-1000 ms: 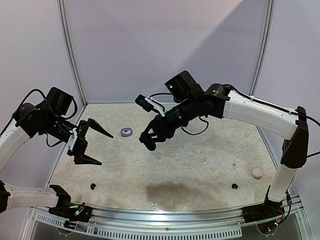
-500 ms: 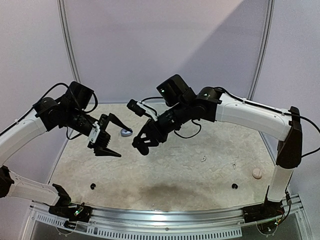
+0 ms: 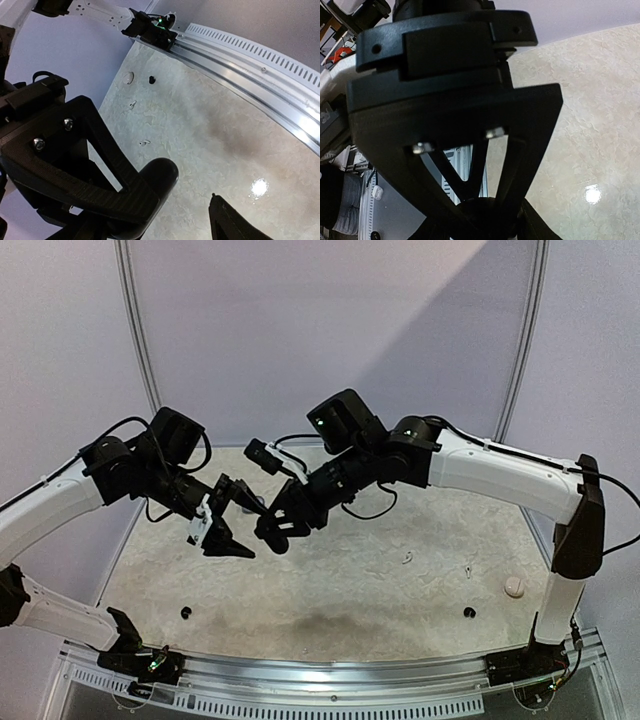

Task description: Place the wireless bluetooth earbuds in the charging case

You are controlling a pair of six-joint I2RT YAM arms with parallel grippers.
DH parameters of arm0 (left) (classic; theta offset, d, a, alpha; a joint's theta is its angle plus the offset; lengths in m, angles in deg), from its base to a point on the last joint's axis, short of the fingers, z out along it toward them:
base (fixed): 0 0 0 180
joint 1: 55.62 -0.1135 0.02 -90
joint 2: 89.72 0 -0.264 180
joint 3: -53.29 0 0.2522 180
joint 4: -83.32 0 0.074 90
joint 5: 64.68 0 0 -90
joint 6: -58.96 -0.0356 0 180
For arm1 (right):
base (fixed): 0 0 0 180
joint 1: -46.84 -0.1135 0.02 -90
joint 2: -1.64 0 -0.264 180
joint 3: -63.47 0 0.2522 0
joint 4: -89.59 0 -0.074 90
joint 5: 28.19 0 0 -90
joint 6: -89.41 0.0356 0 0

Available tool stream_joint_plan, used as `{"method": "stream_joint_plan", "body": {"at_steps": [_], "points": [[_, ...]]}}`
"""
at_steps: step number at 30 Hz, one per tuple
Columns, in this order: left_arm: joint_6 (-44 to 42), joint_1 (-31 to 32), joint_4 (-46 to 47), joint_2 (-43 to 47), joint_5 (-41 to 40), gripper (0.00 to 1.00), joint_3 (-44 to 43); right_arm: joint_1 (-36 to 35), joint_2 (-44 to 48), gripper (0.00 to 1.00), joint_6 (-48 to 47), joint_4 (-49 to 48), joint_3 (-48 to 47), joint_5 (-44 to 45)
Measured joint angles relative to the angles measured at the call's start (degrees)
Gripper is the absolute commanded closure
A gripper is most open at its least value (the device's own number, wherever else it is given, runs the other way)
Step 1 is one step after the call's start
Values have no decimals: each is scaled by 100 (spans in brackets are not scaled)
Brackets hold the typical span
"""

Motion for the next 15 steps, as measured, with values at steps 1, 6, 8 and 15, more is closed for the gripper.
{"method": "stream_joint_plan", "body": {"at_steps": [1,6,8,15], "points": [[-44,13,13,-26,-9,40,-2,-7,-11,85,0,-4,-4,-11],[-229,68,-9,-155,-116,63,-33,-48,-136,85,-33,-26,-42,-83],[-304,87,-31,-164,-175,75,-44,-74,-177,86,-44,-24,-44,-116],[-426,120,-118,-157,-264,100,-92,-90,-192,84,-83,28,-44,-155]]}}
